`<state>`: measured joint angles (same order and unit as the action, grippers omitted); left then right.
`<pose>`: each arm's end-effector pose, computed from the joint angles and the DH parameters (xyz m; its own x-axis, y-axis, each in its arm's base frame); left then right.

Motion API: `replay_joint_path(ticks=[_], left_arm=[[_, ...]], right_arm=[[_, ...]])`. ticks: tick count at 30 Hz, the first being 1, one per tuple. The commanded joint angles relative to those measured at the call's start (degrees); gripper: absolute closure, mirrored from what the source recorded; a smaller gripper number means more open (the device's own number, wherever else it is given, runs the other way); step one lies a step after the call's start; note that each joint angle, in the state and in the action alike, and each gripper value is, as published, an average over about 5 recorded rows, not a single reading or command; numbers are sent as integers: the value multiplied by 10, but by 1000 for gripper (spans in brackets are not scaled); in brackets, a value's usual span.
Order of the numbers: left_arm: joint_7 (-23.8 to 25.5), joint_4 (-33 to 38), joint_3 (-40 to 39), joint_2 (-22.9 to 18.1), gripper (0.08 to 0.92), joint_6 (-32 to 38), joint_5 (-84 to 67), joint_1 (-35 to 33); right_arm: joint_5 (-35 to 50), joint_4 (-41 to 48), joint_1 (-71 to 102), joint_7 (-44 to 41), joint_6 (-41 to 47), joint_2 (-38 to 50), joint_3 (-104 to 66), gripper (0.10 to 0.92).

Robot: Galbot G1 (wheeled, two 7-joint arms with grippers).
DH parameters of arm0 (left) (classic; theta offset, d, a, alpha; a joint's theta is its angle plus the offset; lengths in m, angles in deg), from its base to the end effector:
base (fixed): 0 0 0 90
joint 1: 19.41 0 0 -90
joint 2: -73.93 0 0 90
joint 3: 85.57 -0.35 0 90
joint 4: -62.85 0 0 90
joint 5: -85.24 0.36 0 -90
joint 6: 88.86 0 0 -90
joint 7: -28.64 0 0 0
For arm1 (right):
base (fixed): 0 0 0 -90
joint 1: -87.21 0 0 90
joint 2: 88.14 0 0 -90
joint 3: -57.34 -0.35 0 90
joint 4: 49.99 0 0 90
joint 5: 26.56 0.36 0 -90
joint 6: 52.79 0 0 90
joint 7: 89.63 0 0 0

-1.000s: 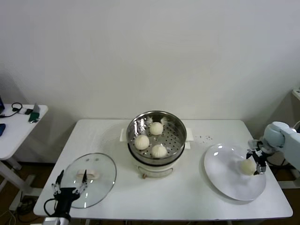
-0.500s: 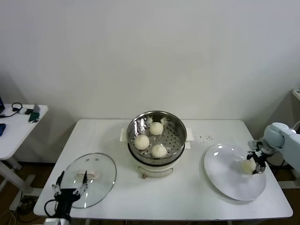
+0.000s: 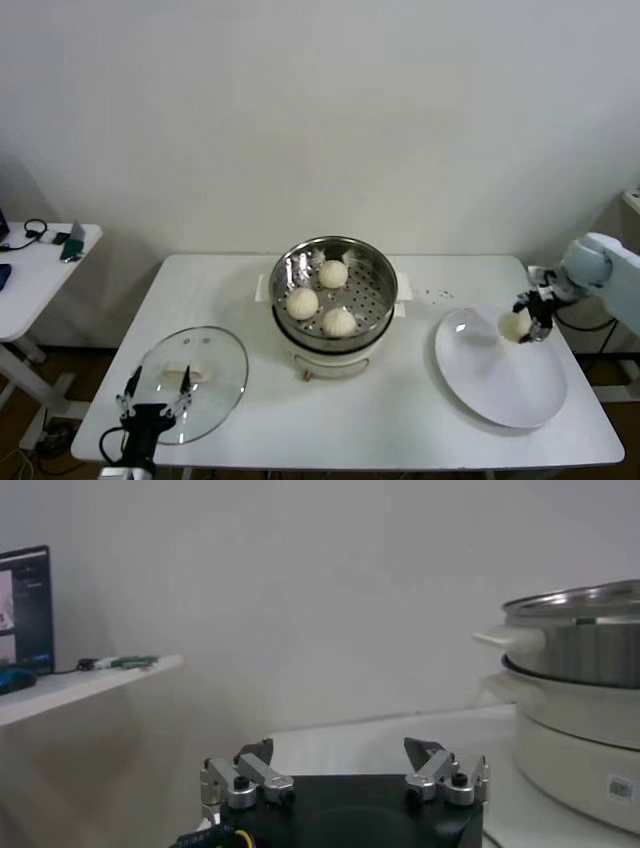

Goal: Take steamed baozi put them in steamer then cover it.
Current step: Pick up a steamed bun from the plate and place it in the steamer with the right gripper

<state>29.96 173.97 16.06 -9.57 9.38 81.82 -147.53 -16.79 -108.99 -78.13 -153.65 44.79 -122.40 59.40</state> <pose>0.1284 0.0922 -0.3692 -0.9860 -0.1048 0.1301 -0.0846 0.9847 0.1522 0.5354 -0.2689 -0.1515 -0.1578 -0.1019 0.9822 -0.9807 0.1321 -0.1439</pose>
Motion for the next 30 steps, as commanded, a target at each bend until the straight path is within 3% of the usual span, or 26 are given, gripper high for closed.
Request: replay_joint_path(ticks=[1, 13, 30], left_arm=[[3, -1, -11, 1, 177, 3, -1, 1], [5, 12, -30, 4, 177, 3, -6, -6], [2, 18, -37, 5, 177, 1, -10, -4]], right_arm=[[237, -18, -289, 8, 47, -85, 247, 330], [409, -27, -401, 17, 76, -261, 384, 330], [422, 14, -314, 36, 96, -443, 407, 330]])
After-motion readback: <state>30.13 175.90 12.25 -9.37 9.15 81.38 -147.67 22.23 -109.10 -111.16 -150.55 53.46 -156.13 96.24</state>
